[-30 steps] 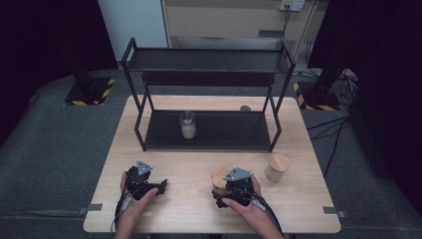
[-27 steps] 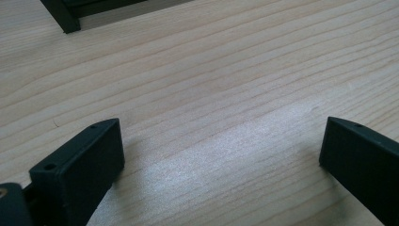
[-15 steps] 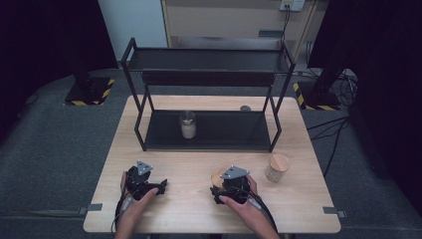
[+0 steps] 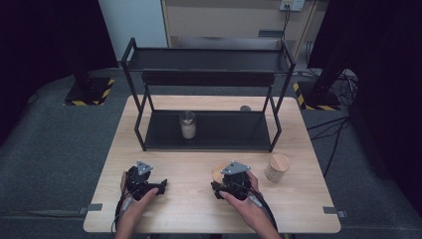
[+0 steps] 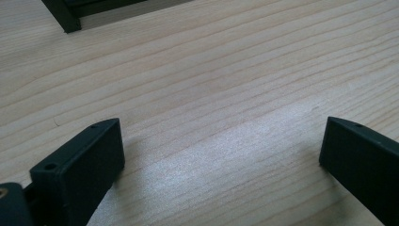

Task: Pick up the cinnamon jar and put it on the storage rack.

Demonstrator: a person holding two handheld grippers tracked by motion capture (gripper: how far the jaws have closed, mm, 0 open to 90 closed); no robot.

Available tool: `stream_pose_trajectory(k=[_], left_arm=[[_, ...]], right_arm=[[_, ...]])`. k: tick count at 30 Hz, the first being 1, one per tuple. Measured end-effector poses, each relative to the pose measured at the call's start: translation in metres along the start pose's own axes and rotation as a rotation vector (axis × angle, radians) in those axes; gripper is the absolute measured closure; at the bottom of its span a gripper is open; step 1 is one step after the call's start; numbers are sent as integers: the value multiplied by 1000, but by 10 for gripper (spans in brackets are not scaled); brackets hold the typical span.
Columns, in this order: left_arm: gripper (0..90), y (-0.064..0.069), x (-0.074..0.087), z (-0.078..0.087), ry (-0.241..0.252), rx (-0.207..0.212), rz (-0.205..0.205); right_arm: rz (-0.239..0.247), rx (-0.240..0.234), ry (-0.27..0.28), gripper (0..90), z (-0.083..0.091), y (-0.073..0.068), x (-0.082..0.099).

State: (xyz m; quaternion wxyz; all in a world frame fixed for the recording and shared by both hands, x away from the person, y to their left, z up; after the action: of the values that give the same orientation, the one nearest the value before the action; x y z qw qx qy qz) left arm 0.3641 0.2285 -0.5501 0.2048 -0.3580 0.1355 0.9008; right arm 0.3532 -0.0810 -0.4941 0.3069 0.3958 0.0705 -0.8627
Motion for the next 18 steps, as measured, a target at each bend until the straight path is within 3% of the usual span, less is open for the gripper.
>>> stream_pose_trajectory(k=[18], left_arm=[[0,0,0,0,0,0,0]], right_arm=[[-7,18,-5,251,-8,17,-33]])
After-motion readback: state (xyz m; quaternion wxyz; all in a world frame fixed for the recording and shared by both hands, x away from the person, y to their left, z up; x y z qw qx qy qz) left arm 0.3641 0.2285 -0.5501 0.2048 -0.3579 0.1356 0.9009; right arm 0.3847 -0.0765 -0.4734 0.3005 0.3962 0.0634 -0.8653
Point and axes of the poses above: each handheld gripper's, and its own axes: z roughly backward along the jaws, x roughly out of its underside, y roughly to its right, the point moved 2 cm from there along -z, roughly forward along the jaws, and after that the axes turned 8 degrees about x, right-handed, at the moved point
